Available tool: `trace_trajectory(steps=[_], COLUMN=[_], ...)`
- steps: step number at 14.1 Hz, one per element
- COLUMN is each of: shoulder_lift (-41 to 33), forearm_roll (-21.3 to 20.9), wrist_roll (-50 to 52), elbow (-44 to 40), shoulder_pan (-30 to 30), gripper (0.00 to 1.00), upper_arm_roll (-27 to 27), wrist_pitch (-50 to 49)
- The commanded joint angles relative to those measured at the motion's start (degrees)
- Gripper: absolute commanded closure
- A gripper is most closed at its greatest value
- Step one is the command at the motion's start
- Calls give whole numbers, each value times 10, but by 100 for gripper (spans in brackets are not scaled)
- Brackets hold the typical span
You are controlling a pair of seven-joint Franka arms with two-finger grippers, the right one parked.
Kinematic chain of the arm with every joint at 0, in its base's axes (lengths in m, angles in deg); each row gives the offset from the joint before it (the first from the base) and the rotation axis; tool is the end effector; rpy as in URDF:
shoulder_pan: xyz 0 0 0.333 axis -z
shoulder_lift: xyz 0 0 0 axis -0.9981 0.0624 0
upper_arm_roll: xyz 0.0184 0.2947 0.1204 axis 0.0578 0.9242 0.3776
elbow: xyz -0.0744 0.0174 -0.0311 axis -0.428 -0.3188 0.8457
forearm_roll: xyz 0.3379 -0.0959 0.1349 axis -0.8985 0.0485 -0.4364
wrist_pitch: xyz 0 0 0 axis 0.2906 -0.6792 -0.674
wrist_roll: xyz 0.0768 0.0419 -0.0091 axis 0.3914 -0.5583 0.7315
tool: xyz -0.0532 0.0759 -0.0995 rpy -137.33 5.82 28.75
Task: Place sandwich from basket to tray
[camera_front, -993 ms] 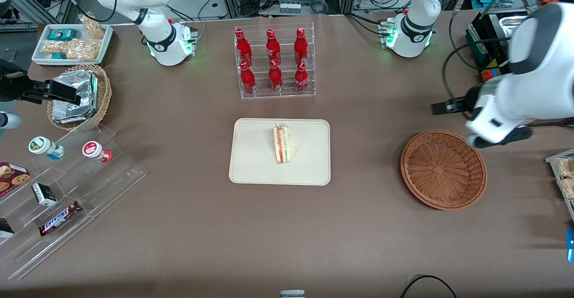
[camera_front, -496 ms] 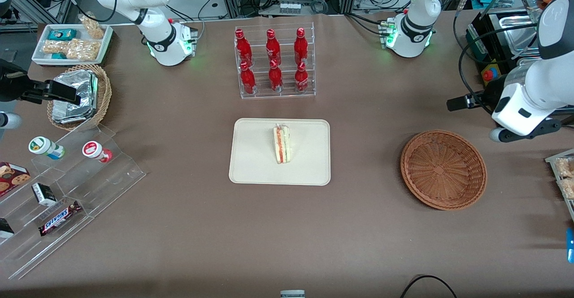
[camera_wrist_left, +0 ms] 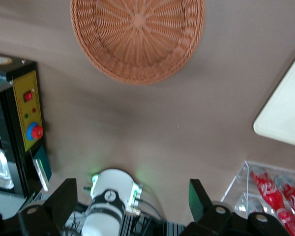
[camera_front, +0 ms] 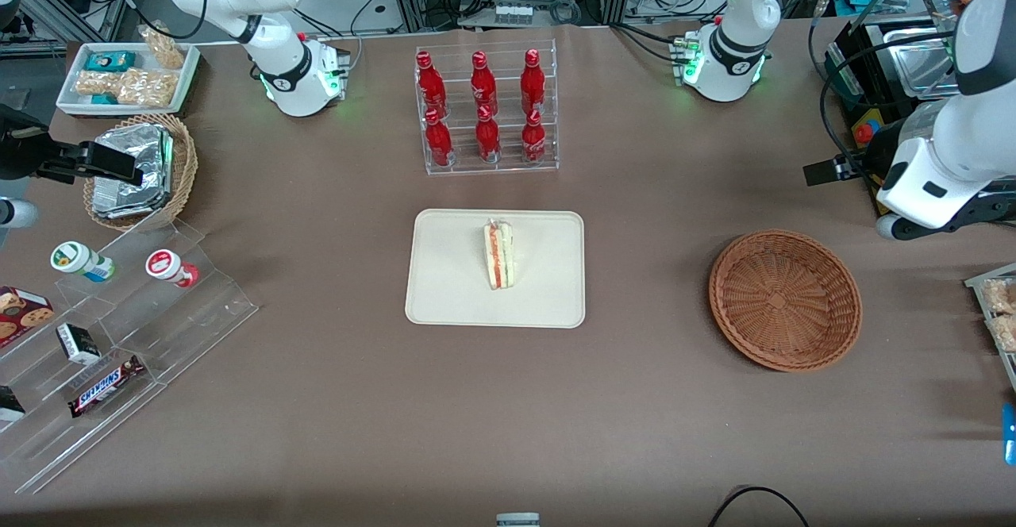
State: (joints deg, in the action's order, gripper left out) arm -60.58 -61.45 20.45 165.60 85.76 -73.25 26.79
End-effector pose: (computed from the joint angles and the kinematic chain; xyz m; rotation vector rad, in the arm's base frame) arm 0.5249 -0.0570 0.5464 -3.0067 -0.3665 0.5287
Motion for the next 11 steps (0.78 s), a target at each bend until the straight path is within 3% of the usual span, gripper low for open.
trace_trajectory(steps=[1,11], shoulder_lift=[-91,-35], forearm_roll=[-6,-10], wrist_roll=[8,11], elbow=[128,50], shoulder_pan=[0,0], gripper=[0,0], upper_arm_roll=[-3,-3], wrist_pitch=[80,80])
